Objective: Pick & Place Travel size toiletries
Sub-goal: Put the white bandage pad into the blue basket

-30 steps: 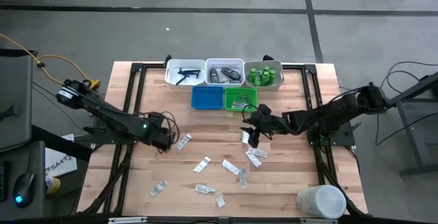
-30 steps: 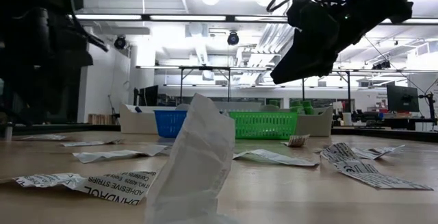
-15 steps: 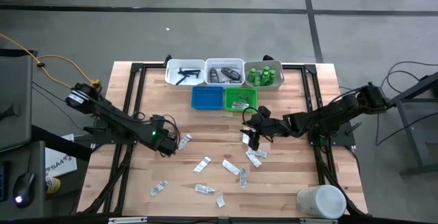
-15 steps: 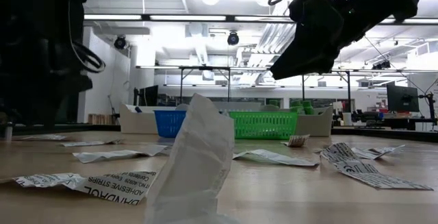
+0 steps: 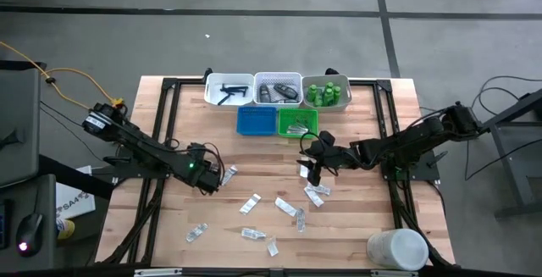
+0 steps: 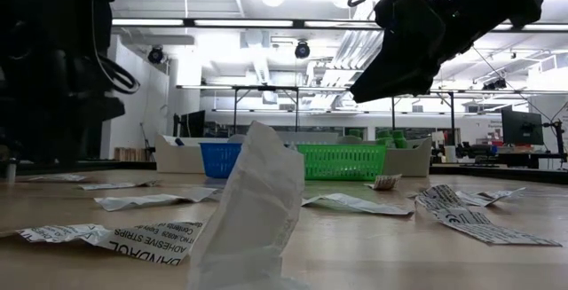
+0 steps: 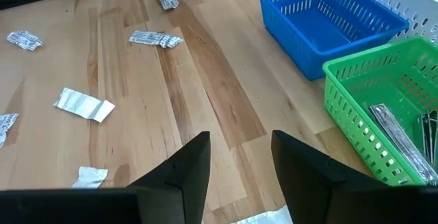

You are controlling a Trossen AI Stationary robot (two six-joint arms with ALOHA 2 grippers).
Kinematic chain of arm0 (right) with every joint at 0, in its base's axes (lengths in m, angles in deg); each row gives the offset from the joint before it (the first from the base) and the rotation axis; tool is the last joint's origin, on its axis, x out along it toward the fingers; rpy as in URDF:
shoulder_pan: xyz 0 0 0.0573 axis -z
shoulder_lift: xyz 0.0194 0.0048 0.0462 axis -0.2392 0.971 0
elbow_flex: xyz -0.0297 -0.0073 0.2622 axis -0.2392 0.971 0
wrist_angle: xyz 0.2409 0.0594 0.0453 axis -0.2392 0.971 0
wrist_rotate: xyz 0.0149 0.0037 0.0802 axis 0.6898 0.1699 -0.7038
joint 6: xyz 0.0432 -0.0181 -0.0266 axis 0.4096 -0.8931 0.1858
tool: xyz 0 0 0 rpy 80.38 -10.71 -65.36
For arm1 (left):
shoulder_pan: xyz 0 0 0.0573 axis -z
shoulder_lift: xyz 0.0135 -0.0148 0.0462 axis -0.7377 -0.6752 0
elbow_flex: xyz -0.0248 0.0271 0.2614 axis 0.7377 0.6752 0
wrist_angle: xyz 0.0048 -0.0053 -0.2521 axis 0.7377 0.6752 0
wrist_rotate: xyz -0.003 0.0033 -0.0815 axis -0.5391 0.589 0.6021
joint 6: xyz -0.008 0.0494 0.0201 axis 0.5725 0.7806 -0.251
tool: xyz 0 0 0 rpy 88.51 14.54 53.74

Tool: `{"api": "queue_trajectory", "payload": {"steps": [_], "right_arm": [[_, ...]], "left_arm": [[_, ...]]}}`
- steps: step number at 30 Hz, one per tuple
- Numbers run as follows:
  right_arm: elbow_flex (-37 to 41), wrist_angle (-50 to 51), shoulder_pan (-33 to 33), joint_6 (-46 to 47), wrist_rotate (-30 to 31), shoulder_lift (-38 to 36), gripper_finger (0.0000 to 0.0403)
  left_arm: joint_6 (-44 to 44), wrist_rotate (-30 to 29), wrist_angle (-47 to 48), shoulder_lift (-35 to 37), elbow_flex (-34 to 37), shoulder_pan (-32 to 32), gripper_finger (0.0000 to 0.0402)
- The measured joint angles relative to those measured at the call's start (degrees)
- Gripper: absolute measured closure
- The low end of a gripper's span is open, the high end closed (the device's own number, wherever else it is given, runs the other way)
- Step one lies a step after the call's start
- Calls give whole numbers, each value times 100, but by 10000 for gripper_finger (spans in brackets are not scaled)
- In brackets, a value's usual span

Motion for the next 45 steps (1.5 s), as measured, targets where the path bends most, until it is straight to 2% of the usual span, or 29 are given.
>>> {"api": "queue_trajectory", "payload": {"steps": [3, 11, 19, 28, 32, 45], "right_arm": [[0, 0, 0, 0, -2, 0, 254], [0, 0, 0, 0, -26, 0, 254], [0, 2, -2, 0, -46, 0, 254], [0, 2, -4, 0, -47, 0, 254], [0, 7, -4, 0, -46, 0, 254], [0, 4, -4, 15, -46, 0, 254]], "left_arm": [[-97, -13, -32, 0, 0, 0, 222], [-538, -15, -46, -1, 0, 0, 157], [-724, -70, -265, -391, 0, 0, 152], [-817, 144, -371, -848, -17, 2, 153], [-817, 249, -429, -848, -14, -2, 179], [-706, 334, -627, -868, -13, -2, 326]]}}
